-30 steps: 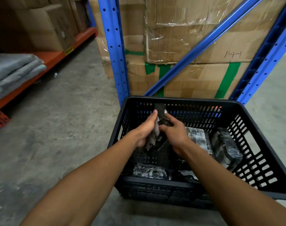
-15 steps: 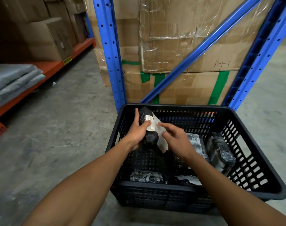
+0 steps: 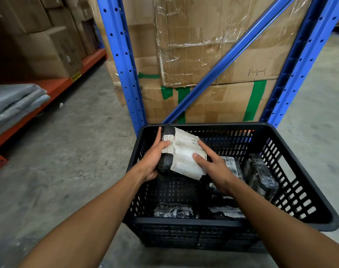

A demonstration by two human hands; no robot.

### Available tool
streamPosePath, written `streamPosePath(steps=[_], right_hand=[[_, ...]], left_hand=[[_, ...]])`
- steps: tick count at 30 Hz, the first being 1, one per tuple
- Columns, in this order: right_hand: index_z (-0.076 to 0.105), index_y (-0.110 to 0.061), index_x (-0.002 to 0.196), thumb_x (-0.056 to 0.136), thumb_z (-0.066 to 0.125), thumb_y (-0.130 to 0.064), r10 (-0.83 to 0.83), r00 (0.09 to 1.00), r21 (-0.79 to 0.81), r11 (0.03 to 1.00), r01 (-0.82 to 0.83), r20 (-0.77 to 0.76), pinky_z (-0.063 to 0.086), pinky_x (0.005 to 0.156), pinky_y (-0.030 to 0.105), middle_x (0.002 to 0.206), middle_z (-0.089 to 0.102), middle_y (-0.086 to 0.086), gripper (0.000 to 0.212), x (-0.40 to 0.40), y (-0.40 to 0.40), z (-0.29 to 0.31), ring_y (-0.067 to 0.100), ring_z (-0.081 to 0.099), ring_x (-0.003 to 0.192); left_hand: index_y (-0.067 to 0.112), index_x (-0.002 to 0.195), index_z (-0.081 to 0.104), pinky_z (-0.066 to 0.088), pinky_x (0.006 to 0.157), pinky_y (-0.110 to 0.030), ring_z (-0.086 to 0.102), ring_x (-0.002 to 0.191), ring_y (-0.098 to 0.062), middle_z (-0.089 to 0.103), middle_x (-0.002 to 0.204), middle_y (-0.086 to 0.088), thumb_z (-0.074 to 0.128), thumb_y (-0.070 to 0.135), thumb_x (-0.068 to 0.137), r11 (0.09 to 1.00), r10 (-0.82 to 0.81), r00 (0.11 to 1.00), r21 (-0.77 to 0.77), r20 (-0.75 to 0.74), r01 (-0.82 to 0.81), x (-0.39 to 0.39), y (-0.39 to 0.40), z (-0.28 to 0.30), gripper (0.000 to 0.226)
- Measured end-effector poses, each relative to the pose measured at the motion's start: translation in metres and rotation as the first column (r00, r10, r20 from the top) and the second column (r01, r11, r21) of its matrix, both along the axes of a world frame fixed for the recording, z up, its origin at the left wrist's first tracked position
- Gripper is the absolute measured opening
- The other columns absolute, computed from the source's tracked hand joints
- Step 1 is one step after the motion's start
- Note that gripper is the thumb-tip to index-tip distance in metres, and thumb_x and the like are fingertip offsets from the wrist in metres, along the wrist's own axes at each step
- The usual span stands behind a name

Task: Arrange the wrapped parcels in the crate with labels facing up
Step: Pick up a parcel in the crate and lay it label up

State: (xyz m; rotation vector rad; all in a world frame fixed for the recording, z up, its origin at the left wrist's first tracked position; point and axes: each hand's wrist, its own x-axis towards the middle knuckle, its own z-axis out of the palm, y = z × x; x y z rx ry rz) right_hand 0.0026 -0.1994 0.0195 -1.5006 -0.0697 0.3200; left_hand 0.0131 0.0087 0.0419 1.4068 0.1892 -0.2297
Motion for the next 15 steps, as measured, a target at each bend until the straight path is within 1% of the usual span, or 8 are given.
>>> streamPosePath(steps=[2, 5, 7, 8, 9, 11, 13, 15], right_hand=[[0.045, -0.045, 0.144, 0.093, 0.068, -0.028, -0.035, 0.998, -0.038, 0.999, 0.037, 0.057, 0.049, 0.107, 0.043, 0.15, 0.048, -0.005, 0.059, 0.001, 0.001, -0.004, 0.018, 0.057, 0.128], [0.042, -0.038, 0.148, 0.094, 0.066, -0.025, -0.039, 0.989, -0.09, 0.995, 0.052, 0.144, 0.046, 0.111, 0.042, 0.151, 0.047, -0.004, 0.061, -0.003, 0.002, -0.005, 0.017, 0.051, 0.134], [0.04, -0.034, 0.15, 0.094, 0.067, -0.025, -0.038, 0.979, -0.143, 0.987, 0.068, 0.199, 0.044, 0.112, 0.041, 0.149, 0.048, -0.005, 0.063, -0.003, 0.002, -0.007, 0.015, 0.05, 0.134], [0.041, -0.032, 0.15, 0.093, 0.068, -0.024, -0.038, 0.976, -0.157, 0.985, 0.073, 0.216, 0.044, 0.111, 0.041, 0.147, 0.05, -0.005, 0.064, -0.003, 0.001, -0.008, 0.013, 0.052, 0.132], [0.041, -0.031, 0.15, 0.092, 0.069, -0.023, -0.031, 0.974, -0.164, 0.984, 0.069, 0.224, 0.046, 0.11, 0.041, 0.144, 0.053, -0.005, 0.065, -0.004, 0.001, -0.007, 0.012, 0.054, 0.129], [0.042, -0.034, 0.149, 0.091, 0.07, -0.026, -0.036, 0.975, -0.155, 0.985, 0.071, 0.218, 0.049, 0.107, 0.041, 0.141, 0.055, -0.004, 0.064, -0.004, 0.002, -0.006, 0.013, 0.057, 0.127], [0.044, -0.037, 0.147, 0.095, 0.064, -0.029, -0.065, 0.979, -0.121, 0.989, 0.09, 0.191, 0.05, 0.106, 0.044, 0.14, 0.056, -0.004, 0.056, 0.0, 0.005, -0.005, 0.016, 0.057, 0.127], [0.045, -0.038, 0.146, 0.1, 0.055, -0.023, -0.071, 0.981, -0.105, 0.99, 0.091, 0.18, 0.05, 0.106, 0.045, 0.139, 0.057, -0.003, 0.049, 0.002, 0.007, -0.004, 0.018, 0.058, 0.126]], left_hand=[[0.057, 0.153, 0.01, 0.059, 0.089, -0.039, 0.072, 0.108, -0.018, 0.068, 0.126, 0.007, 0.042, 0.022, 0.107, 0.993, -0.039, 0.998, 0.117, 0.042, 0.034, 0.001, 0.002, 0.001, 0.066], [0.056, 0.154, 0.005, 0.052, 0.103, -0.038, 0.066, 0.117, -0.014, 0.057, 0.141, 0.005, 0.037, 0.023, 0.109, 0.969, -0.09, 0.993, 0.237, 0.072, 0.071, -0.003, 0.002, -0.001, 0.064], [0.054, 0.155, 0.002, 0.044, 0.112, -0.04, 0.056, 0.129, -0.012, 0.045, 0.151, 0.009, 0.042, 0.035, 0.107, 0.956, -0.121, 0.99, 0.278, 0.079, 0.095, -0.006, 0.002, -0.002, 0.065], [0.052, 0.155, 0.0, 0.04, 0.116, -0.04, 0.05, 0.134, -0.01, 0.039, 0.154, 0.013, 0.046, 0.043, 0.104, 0.948, -0.142, 0.987, 0.296, 0.079, 0.113, -0.008, 0.002, -0.002, 0.07], [0.05, 0.156, -0.004, 0.038, 0.117, -0.038, 0.046, 0.136, -0.008, 0.037, 0.153, 0.015, 0.052, 0.046, 0.101, 0.94, -0.159, 0.984, 0.316, 0.078, 0.126, -0.01, 0.003, -0.003, 0.078], [0.044, 0.157, -0.011, 0.041, 0.113, -0.03, 0.045, 0.135, -0.004, 0.037, 0.15, 0.015, 0.061, 0.037, 0.098, 0.927, -0.183, 0.98, 0.347, 0.084, 0.143, -0.012, 0.006, -0.007, 0.093], [0.041, 0.157, -0.014, 0.044, 0.104, -0.019, 0.043, 0.136, -0.003, 0.034, 0.155, 0.012, 0.063, 0.023, 0.099, 0.923, -0.193, 0.977, 0.354, 0.09, 0.15, -0.011, 0.01, -0.014, 0.098], [0.043, 0.157, -0.014, 0.045, 0.102, -0.02, 0.041, 0.14, -0.007, 0.028, 0.162, 0.006, 0.061, 0.015, 0.099, 0.931, -0.181, 0.98, 0.337, 0.088, 0.142, -0.01, 0.015, -0.017, 0.099]])
